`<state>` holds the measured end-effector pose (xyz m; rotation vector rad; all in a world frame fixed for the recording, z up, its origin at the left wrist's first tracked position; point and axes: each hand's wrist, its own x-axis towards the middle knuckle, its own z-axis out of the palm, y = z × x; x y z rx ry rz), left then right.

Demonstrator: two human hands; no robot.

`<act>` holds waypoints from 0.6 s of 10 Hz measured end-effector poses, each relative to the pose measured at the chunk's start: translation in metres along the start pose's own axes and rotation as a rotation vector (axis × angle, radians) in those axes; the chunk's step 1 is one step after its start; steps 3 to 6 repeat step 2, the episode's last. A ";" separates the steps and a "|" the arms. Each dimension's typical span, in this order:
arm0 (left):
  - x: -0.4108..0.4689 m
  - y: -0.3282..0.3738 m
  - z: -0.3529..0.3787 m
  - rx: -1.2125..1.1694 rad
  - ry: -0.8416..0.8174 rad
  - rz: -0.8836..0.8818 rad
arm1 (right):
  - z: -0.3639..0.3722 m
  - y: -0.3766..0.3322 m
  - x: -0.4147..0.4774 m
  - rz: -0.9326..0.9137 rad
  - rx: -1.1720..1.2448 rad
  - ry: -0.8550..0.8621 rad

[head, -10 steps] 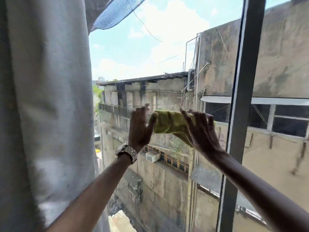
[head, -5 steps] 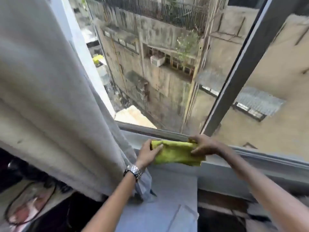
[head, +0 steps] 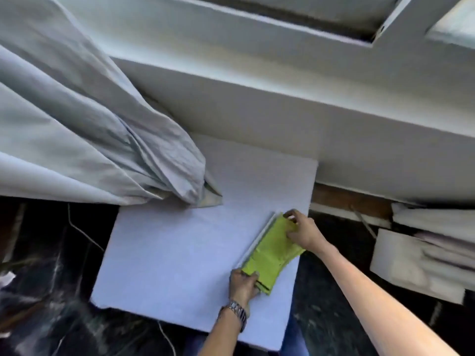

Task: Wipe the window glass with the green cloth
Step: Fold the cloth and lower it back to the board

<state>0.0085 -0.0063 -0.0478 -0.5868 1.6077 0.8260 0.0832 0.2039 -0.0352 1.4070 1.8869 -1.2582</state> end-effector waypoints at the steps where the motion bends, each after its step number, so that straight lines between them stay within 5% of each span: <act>1: 0.018 -0.017 0.010 0.059 0.099 0.002 | 0.012 0.010 0.009 -0.035 -0.097 0.013; 2: 0.002 -0.001 0.015 0.118 0.165 -0.066 | 0.010 0.000 -0.006 -0.125 -0.297 0.083; 6: 0.002 -0.001 0.015 0.118 0.165 -0.066 | 0.010 0.000 -0.006 -0.125 -0.297 0.083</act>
